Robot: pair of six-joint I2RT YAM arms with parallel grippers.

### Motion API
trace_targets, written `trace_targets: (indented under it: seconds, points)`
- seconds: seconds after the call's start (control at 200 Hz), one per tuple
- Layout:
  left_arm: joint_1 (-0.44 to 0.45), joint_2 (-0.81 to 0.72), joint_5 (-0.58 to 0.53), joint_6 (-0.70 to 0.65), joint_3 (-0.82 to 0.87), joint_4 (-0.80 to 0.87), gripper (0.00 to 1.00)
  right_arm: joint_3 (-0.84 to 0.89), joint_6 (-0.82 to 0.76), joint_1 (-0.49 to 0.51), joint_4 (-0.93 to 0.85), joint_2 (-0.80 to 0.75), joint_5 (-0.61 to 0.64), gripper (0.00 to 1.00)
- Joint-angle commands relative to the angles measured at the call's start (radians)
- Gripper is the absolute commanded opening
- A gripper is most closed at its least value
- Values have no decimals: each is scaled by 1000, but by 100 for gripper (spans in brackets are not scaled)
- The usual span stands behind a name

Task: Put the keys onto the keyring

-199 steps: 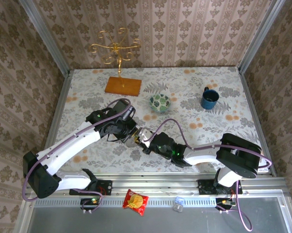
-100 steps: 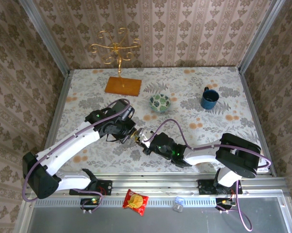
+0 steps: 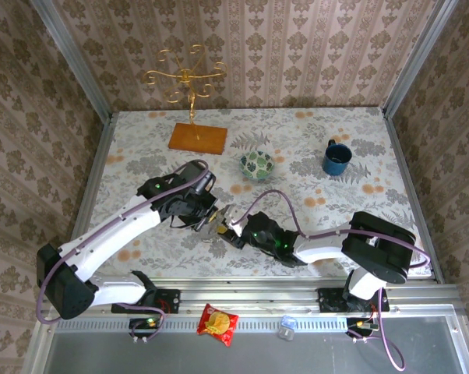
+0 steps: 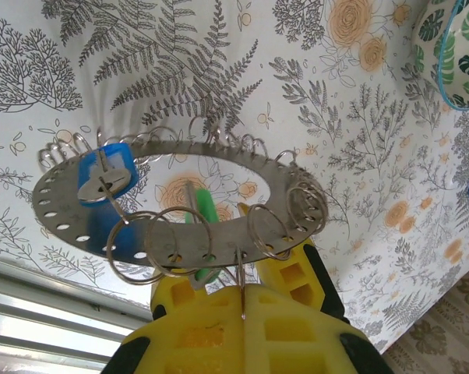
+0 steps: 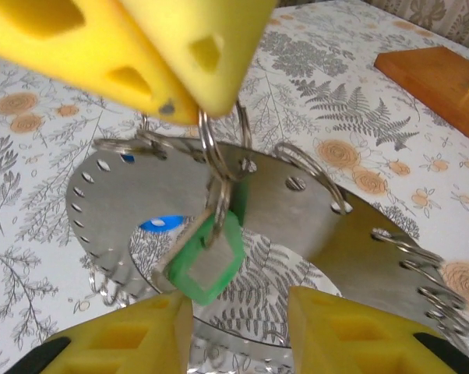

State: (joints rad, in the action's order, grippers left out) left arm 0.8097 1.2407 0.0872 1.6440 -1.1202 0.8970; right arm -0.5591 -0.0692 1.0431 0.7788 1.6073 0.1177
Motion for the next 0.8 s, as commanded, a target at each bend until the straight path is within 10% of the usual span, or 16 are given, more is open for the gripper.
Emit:
trace_targets:
  seconds: [0.0,0.795]
  points:
    - [-6,-15,16,81,10,17,0,55,-42,6,129,-30,-28,37]
    - [-7,-21,29,96,24,9,0,-3,-110,26,338,47,45,29]
